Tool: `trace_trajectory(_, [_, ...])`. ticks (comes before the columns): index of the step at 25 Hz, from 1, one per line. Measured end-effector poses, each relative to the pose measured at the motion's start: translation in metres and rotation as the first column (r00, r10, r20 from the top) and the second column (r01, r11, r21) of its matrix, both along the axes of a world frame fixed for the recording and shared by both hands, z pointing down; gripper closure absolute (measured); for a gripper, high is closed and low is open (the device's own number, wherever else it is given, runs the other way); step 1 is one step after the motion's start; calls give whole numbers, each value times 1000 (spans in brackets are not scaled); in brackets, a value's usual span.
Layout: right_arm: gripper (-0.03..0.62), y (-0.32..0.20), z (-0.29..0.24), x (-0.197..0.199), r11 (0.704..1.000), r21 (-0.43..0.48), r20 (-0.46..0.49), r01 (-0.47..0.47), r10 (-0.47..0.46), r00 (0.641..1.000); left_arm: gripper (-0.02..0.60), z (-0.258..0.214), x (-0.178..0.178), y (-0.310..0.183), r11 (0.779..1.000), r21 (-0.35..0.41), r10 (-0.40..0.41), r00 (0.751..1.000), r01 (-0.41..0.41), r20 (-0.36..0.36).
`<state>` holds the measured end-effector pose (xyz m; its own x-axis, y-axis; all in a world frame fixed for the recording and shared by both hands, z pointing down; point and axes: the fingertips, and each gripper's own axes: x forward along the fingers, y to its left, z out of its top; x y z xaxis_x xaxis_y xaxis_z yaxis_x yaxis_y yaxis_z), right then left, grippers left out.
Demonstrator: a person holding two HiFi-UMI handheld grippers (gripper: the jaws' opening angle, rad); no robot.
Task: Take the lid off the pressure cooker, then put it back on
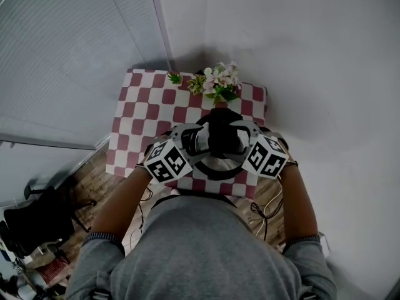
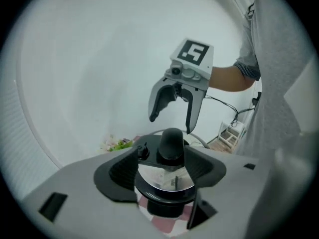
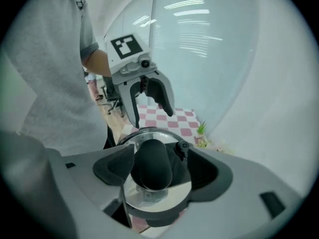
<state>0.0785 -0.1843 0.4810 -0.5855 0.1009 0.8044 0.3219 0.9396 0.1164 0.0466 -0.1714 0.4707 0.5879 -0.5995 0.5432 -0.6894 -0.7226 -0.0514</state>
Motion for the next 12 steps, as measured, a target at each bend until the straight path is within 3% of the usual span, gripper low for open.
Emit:
trace_trajectory(3, [269,3,-22,-1,990,-17,131,-142,143,981,267,-17,-13,11,992,116,-40,996,49,-76])
trace_trajectory(5, [272,9,-38,-2,971,-48,230,-235,239,943,268,-28,-18,20,983,164,-57,990,77,-128])
trace_trajectory(9, [298,26,-68,7,906,-136,441,-400,417,795,270,-55,-18,41,964,230,-81,969,135,-233])
trace_trajectory(12, [326,45,-80,15,872,-160,527,-462,471,707,285,-69,-17,60,951,267,-80,957,158,-279])
